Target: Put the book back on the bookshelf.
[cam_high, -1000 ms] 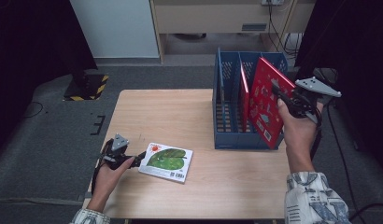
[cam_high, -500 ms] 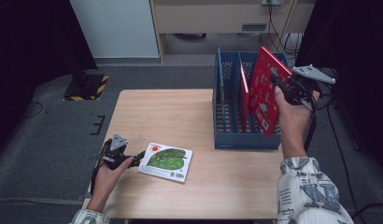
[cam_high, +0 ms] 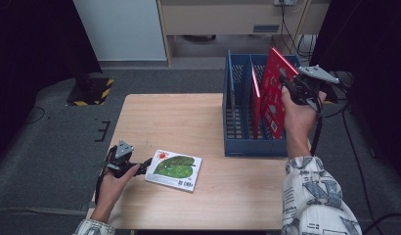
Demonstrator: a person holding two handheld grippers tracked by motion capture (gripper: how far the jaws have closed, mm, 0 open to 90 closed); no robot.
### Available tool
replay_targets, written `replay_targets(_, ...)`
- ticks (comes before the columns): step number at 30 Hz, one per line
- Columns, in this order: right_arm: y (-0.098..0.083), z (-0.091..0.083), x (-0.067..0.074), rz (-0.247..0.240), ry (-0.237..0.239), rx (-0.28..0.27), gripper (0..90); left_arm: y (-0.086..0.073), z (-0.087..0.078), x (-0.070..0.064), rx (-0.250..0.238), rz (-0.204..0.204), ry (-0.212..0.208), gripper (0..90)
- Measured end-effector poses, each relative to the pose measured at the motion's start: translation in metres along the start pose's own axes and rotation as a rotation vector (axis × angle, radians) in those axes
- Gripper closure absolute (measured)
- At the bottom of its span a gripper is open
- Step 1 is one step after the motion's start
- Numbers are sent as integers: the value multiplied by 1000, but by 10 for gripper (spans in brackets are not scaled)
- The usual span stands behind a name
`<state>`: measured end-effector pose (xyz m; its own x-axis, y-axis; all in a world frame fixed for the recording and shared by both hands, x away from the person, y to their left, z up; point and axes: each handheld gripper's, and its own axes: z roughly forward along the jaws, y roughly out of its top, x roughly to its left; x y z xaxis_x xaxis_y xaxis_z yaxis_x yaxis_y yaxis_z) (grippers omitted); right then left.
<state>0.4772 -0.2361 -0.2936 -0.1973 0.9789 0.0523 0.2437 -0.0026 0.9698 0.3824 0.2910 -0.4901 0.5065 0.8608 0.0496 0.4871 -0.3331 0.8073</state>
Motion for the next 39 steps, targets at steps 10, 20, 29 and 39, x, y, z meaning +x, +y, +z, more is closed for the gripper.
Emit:
replay_targets(10,2,11,5,-3,-5,-2,799,0,0,0,-2,-2,-1,42)
replay_targets(20,-2,19,3,8,-23,-13,799,0,0,1,-2,-3,-1,42)
replay_targets(29,-9,31,8,2,-31,-5,799,0,0,0,-3,-2,-2,42)
replay_targets(39,-22,43,8,0,-51,13,799,0,0,0,-3,0,-3,43)
